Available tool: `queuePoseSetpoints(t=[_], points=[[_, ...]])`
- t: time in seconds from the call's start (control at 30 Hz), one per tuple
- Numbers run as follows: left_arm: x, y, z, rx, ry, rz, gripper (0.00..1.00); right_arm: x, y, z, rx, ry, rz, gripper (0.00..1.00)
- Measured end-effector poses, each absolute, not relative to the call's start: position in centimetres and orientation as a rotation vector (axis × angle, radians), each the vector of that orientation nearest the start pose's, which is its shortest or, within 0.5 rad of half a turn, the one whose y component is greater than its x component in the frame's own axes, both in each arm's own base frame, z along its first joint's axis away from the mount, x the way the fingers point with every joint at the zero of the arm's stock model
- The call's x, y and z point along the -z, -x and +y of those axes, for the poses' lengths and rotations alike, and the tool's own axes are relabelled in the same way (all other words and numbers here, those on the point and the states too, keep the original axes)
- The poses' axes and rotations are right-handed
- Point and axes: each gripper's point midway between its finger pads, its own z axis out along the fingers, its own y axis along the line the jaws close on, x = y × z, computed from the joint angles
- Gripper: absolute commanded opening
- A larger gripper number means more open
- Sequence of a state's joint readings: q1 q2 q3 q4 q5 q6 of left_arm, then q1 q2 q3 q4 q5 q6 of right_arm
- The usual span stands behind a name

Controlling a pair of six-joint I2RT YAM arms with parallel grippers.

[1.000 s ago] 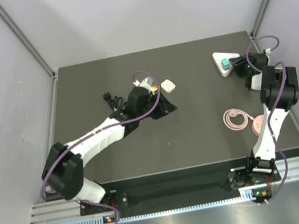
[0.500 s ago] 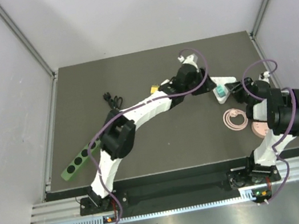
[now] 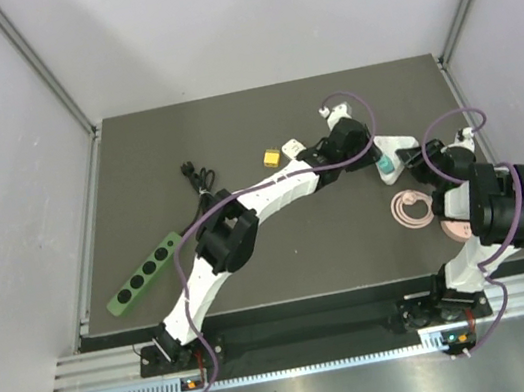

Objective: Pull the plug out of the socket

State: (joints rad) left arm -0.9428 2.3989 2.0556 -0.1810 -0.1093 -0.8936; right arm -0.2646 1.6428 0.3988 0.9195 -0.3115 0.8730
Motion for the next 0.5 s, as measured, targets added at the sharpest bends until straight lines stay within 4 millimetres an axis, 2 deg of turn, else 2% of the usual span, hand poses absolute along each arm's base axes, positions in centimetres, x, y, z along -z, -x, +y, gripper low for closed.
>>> queuePoseSetpoints(t=[0.2, 0.5], points=[[-11.8, -39.1, -55.1, 0.966, 0.067, 2.245, 0.54, -6.7, -39.5, -2.0, -0.702, -0.85, 1.736, 0.0], [-9.4, -38.7, -56.6, 1.02, 0.067, 2.289, 0.54, -6.9, -39.6, -2.0, -0.7, -0.835, 1.73, 0.0]])
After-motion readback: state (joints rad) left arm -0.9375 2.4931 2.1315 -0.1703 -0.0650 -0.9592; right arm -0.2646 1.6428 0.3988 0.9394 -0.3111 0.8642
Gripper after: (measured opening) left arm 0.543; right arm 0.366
